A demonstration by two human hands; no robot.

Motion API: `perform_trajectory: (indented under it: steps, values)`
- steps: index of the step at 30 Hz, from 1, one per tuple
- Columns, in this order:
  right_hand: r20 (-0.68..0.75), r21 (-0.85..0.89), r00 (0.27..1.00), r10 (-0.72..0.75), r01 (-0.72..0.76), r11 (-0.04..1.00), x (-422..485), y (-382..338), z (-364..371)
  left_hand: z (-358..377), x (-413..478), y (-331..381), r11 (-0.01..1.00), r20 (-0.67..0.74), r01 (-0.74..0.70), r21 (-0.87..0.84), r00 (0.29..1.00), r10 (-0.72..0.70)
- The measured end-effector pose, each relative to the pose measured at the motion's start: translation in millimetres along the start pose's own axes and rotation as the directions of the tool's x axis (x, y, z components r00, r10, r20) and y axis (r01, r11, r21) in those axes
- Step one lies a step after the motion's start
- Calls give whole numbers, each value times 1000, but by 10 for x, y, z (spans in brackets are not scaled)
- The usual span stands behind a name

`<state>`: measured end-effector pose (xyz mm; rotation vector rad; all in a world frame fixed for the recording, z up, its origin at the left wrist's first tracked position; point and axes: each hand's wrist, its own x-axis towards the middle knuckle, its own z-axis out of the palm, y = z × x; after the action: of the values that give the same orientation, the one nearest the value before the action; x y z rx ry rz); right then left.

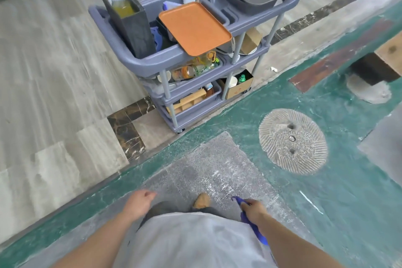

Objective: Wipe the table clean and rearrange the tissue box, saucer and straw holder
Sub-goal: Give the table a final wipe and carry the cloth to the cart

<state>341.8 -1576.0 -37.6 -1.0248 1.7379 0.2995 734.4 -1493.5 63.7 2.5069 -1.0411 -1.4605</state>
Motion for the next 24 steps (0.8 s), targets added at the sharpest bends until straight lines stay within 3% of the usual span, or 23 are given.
perform_trajectory:
  steps: [4,8,11,15,20,24]
  values:
    - [-7,116,988,-157,156,981,-110,-1219,-342,-286,289,79,995,4,74,61,997,-75]
    - [-15,112,966,-259,259,960,3,-2249,-636,-506,713,188,988,1,149,38,989,-149]
    - [-5,93,949,-315,314,945,256,-2712,-800,-663,1106,323,980,13,189,60,982,-191]
    - [-35,87,954,-299,301,950,560,-3126,-1096,-968,1553,859,981,10,185,-57,983,-185]
    - [-70,160,978,-199,208,965,884,-3296,-1562,-1505,1896,1957,991,-89,-59,-124,995,48]
    - [-176,177,968,-177,208,962,1000,-3650,-2008,-2023,1957,2853,939,-330,-326,-107,903,276]
